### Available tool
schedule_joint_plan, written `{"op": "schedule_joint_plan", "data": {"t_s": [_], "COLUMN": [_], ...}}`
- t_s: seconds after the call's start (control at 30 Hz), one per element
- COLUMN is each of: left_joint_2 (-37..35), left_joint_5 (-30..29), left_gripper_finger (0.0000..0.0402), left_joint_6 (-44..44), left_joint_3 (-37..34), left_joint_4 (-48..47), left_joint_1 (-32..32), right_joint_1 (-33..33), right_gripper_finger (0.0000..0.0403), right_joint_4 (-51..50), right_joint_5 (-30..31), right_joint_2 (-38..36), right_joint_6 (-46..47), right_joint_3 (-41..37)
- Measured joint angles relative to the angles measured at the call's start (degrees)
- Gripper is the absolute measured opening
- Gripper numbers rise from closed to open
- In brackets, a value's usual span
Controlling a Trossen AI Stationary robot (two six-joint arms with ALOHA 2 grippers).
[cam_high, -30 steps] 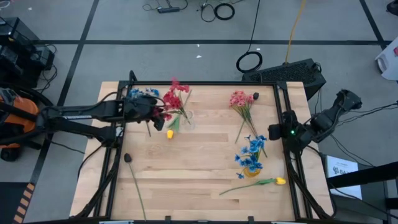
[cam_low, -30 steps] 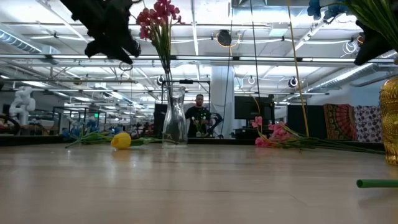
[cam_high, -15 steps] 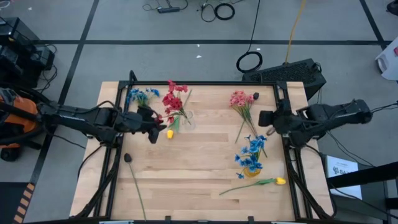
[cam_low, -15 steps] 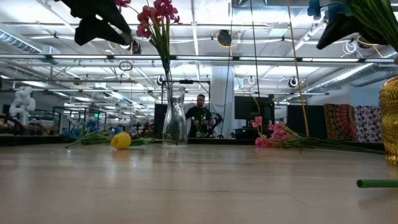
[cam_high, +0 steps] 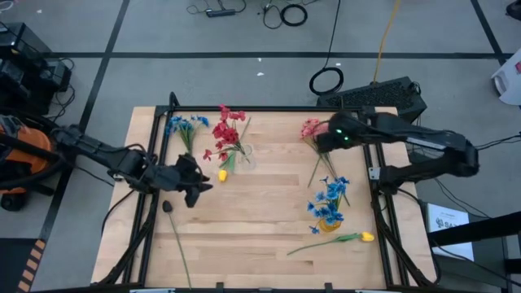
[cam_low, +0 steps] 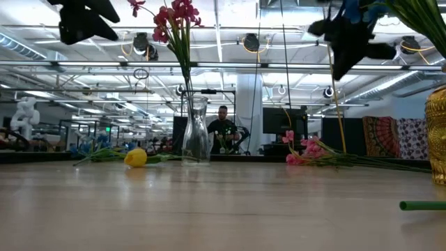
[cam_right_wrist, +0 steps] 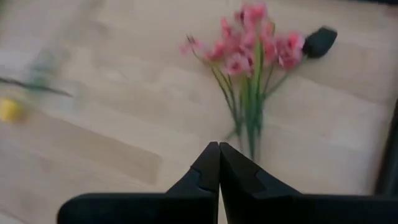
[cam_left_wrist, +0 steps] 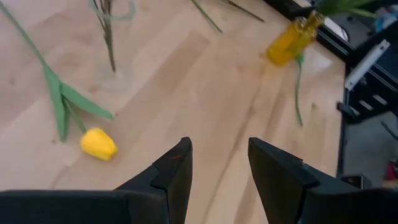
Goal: Sort flowers into vase by color
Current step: Put the pink flower into the transparent vase
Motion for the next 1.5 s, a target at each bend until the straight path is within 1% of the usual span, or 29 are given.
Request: {"op": "schedule_joint_plan", "data": {"t_s": [0.13, 0.33, 0.43, 0.53, 0.77, 0.9, 1.13, 1.3, 1.4, 1.5], "left_joint_2": [0.74, 3.11, 4.46, 5.80, 7.89, 8.28, 8.27, 8.28, 8.26, 8.26], "left_joint_5": [-0.72, -2.93, -3.29, -4.29, -4.94, -4.94, -5.01, -5.26, -5.37, -5.38], "left_gripper_finger": [0.0162, 0.0162, 0.0162, 0.0162, 0.0162, 0.0162, 0.0162, 0.0162, 0.0162, 0.0162], "left_joint_6": [-0.92, -2.40, -2.43, -3.21, -3.82, -3.70, -2.48, -2.27, -2.27, -2.25], "left_joint_3": [-0.01, -0.01, -0.01, -0.01, -0.03, -0.03, -0.03, -0.03, -0.03, -0.03], "left_joint_4": [0.13, 0.02, 0.00, -0.03, -0.18, -0.18, -0.18, -0.20, -0.20, -0.20], "left_joint_1": [-2.96, -5.43, -5.92, -6.23, -6.24, -6.22, -6.22, -6.22, -6.22, -6.22], "right_joint_1": [-4.23, -10.55, -13.10, -14.75, -14.79, -13.72, -12.41, -11.67, -11.67, -11.68], "right_gripper_finger": [0.0000, 0.0002, 0.0013, 0.0033, 0.0098, 0.0136, 0.0193, 0.0217, 0.0218, 0.0212], "right_joint_4": [-0.29, -0.74, -0.07, 1.74, 7.37, 11.07, 13.45, 18.53, 20.08, 20.15], "right_joint_5": [-3.82, -8.09, -10.53, -14.21, -15.42, -16.31, -15.32, -14.45, -14.47, -14.46], "right_joint_2": [4.85, 8.76, 9.37, 9.58, 9.56, 9.55, 9.53, 9.53, 9.96, 11.54], "right_joint_6": [-6.17, -12.71, -15.43, -16.36, -16.54, -16.52, -16.30, -16.48, -16.37, -17.83], "right_joint_3": [-1.20, -2.64, -4.44, -7.64, -14.76, -17.00, -20.34, -22.74, -23.67, -24.01]}}
